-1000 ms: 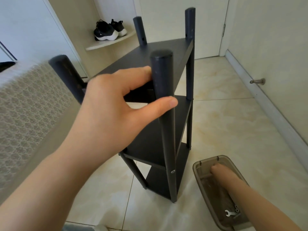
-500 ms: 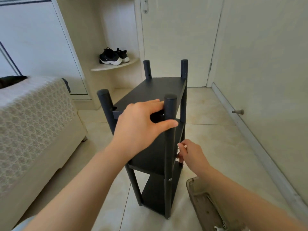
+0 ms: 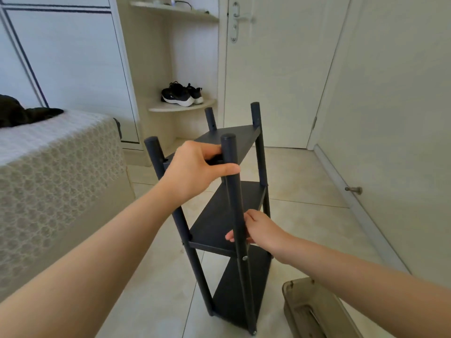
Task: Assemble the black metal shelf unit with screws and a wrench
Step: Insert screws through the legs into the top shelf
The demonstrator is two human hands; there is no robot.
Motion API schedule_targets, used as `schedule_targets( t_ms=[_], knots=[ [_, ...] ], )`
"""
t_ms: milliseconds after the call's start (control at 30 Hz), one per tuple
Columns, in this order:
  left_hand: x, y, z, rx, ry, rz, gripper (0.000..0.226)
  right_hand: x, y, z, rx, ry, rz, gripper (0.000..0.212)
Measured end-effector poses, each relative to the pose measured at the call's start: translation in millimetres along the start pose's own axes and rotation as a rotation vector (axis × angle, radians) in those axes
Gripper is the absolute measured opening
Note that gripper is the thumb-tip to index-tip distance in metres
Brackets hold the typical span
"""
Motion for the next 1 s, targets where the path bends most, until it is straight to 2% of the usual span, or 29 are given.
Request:
schedule_targets(
  t_ms=[100, 300, 533, 700, 733, 867, 1000],
  knots=[
    [21, 7, 22, 0.024, -0.061, -0.038, 0.026, -10, 14, 9, 0.031, 0.01, -0.014, 0.027],
    [65, 5, 78, 0.088, -0.188, -0.175, 0.017, -43, 49, 17, 0.089, -0.016, -0.075, 0.033],
    [96, -41, 187, 0.356, -0.332, -0.391, 0.022, -78, 89, 19, 0.228, -0.096, -0.067, 0.031],
    [78, -96, 280, 0.527, -0.46, -0.483, 0.013, -109, 117, -9, 0.253, -0.263, -0.024, 0.023],
    [71, -108, 296, 0.556, -0.483, -0.498, 0.014, -115, 122, -15, 0.264, -0.302, -0.024, 0.023],
    [40, -155, 352, 0.68, -0.568, -0.522, 0.042, -140, 135, -45, 0.294, -0.425, -0.009, 0.023],
    [8, -197, 390, 0.766, -0.657, -0.565, 0.056, -156, 139, -73, 0.305, -0.511, -0.013, 0.024]
  ],
)
Point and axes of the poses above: each hand's wrist, its own y-axis towards the middle knuckle, its own x-axis out of the back of the hand, z = x × y, the point moved 10 cm from there along y, towards the middle knuckle, and after that the axes turned 1 degree about y, right-handed, at the moved point
